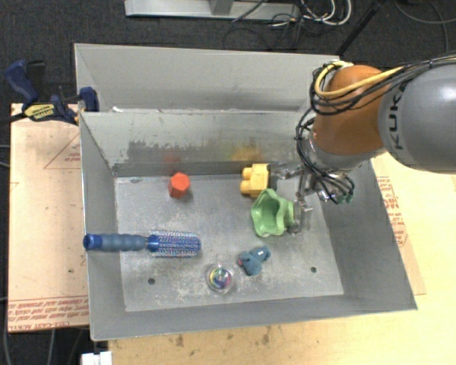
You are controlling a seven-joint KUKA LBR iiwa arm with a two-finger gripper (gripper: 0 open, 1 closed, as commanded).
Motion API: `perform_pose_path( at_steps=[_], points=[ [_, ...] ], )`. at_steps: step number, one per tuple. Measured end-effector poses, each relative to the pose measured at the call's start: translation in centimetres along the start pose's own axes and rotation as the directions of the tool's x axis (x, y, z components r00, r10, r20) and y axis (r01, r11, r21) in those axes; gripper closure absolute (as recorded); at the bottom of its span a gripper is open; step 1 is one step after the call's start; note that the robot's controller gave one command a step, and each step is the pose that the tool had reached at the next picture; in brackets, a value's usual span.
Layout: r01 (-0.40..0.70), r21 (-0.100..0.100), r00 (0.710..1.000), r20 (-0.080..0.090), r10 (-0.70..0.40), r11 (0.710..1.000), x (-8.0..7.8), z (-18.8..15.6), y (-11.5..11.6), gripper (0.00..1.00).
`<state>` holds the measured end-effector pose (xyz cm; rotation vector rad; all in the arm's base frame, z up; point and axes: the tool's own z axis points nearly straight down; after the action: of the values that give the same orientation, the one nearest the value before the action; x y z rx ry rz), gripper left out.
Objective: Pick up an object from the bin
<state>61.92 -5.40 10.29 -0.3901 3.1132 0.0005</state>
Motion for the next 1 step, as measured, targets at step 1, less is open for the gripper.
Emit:
perform_pose_path(
  at_steps=[1],
  points=[
    [-0.036,-0.003,0.999,-0.005,0.036,0.999,1.08,3.49,0.29,0.0]
  ],
)
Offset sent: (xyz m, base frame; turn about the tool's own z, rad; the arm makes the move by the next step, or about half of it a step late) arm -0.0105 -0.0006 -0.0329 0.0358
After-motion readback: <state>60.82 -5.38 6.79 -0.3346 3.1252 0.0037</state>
